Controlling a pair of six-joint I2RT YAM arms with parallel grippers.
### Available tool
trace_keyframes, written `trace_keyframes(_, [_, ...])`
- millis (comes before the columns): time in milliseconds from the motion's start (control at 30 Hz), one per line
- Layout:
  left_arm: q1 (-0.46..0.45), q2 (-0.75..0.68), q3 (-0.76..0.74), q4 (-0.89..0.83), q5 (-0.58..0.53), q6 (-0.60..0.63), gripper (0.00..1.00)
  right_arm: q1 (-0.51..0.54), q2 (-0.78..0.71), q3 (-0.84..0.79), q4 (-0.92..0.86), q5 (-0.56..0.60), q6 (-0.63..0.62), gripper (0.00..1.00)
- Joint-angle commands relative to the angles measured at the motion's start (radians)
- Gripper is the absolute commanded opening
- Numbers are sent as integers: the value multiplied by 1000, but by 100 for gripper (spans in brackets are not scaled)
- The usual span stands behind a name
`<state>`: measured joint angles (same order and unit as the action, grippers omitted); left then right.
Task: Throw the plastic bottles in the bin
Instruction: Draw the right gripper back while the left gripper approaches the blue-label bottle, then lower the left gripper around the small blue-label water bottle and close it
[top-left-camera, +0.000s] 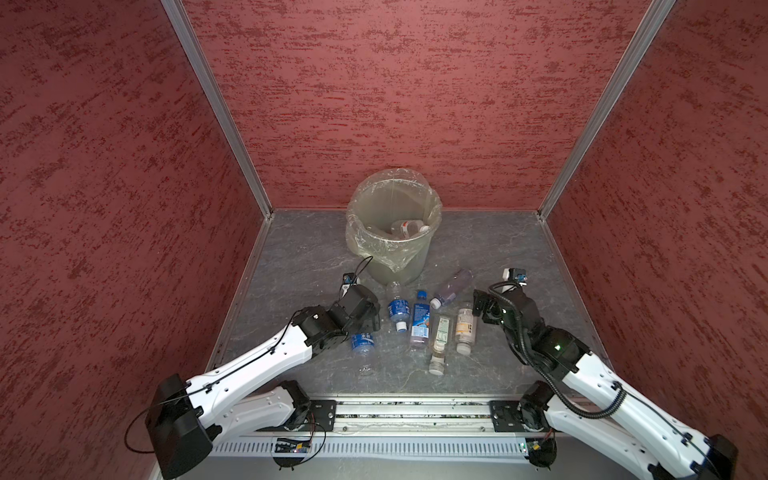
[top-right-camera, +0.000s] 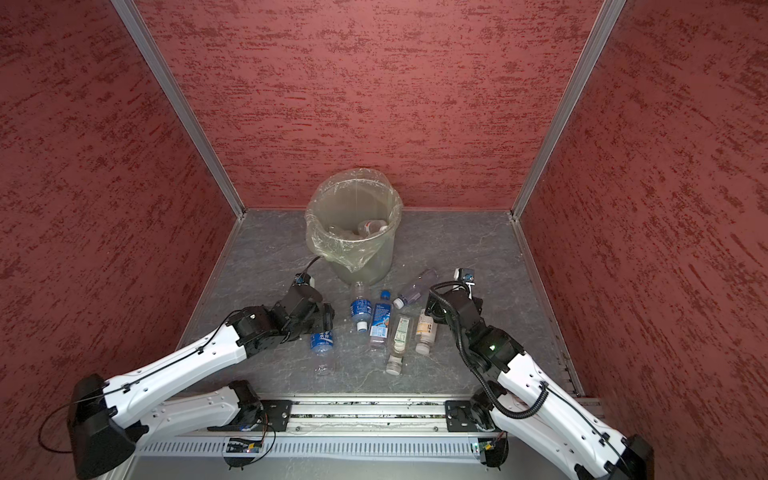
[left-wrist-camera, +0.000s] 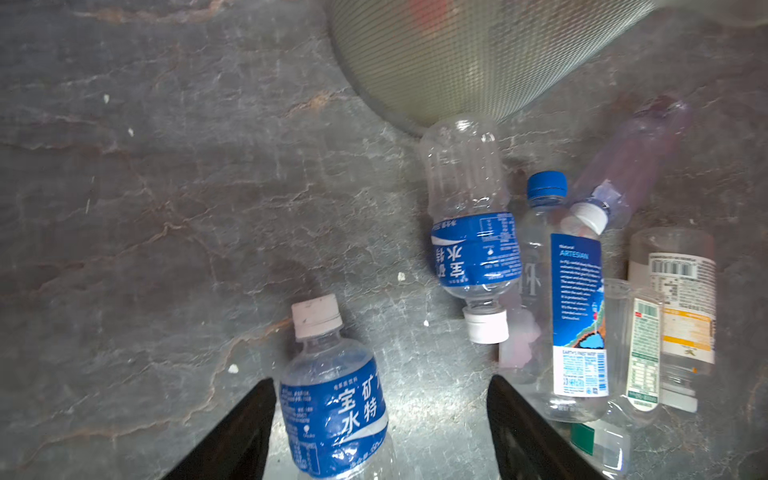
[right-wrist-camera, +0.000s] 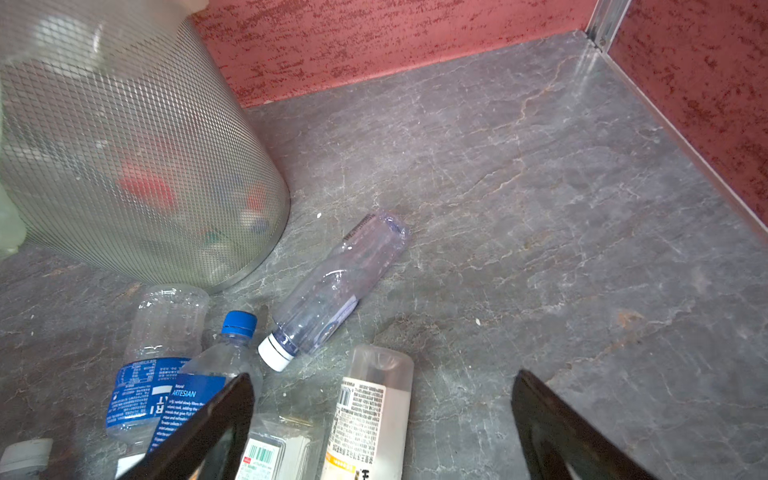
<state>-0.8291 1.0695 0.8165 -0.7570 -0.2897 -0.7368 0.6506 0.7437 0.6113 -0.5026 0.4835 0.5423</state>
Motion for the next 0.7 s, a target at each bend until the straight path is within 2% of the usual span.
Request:
trace_keyframes(0, [-12,23,27,-104,-2,-86,80,-5,-12,-31,4,-22,45,97])
trace_keyframes(167, [-11,36,30,-157,36,-108,79,-5,-34,-82,22,-24,46,97])
trace_keyframes(433, [3,93,-4,-133,132,-107,77,-3,-196,-202,114,-31,25,97])
trace_keyframes(667, [24,148,-4,-140,181,-102,73,-4,-182,-234,149,-37,26,97])
